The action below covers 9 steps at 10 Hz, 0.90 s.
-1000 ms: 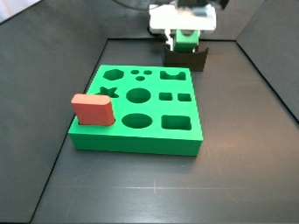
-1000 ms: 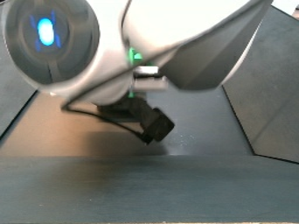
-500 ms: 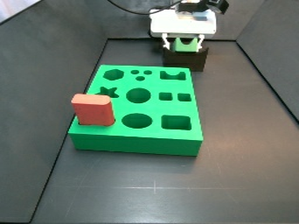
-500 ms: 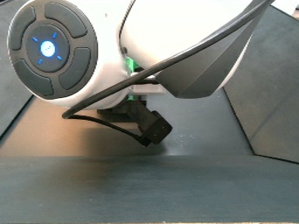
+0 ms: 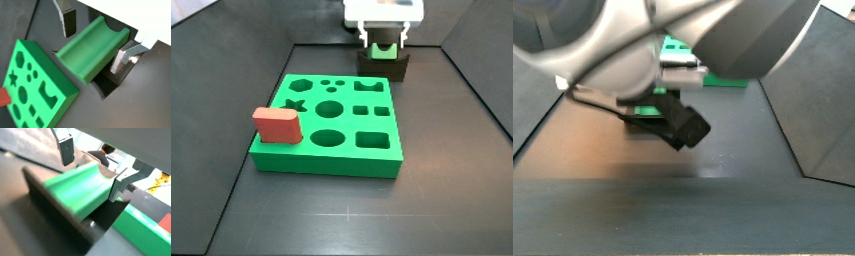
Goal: Pick up the arch object. Move up. Place the arch object on the fixture. Regrasp the arch object. Move to above the board. Insert the arch object.
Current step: Regrasp the arch object.
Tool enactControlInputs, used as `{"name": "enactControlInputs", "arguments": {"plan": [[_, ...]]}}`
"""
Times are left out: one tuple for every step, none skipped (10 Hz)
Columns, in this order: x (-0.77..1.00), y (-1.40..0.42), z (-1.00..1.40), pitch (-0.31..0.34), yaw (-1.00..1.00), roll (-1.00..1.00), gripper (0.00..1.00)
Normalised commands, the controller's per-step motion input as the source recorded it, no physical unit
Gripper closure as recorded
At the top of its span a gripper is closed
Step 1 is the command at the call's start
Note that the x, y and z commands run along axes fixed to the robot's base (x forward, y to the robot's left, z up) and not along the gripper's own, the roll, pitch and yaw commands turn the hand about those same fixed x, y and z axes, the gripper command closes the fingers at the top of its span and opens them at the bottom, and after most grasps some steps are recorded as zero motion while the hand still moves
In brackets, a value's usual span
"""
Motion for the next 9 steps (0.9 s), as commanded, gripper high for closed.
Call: {"name": "enactControlInputs", "arguments": {"plan": [[-0.04, 0.0, 0.86, 0.007, 0.06, 0.02, 0.0], [-0.03, 0.0, 0.61, 0.038, 0.05, 0.02, 0.0], [-0.03, 0.0, 0.48, 0.054, 0.05, 0.03, 0.0], [-0.03, 0.0, 0.23, 0.079, 0.03, 0.03, 0.0], [-0.08, -0.98, 1.0, 0.079, 0.03, 1.0, 0.0], [-0.08, -1.0, 1.0, 0.077, 0.03, 1.0, 0.0], [-0.1, -1.0, 1.0, 0.07, 0.03, 1.0, 0.0], [-0.13, -0.98, 0.95, 0.058, 0.03, 1.0, 0.0], [-0.11, -0.83, 0.75, 0.055, 0.03, 1.0, 0.0]]}}
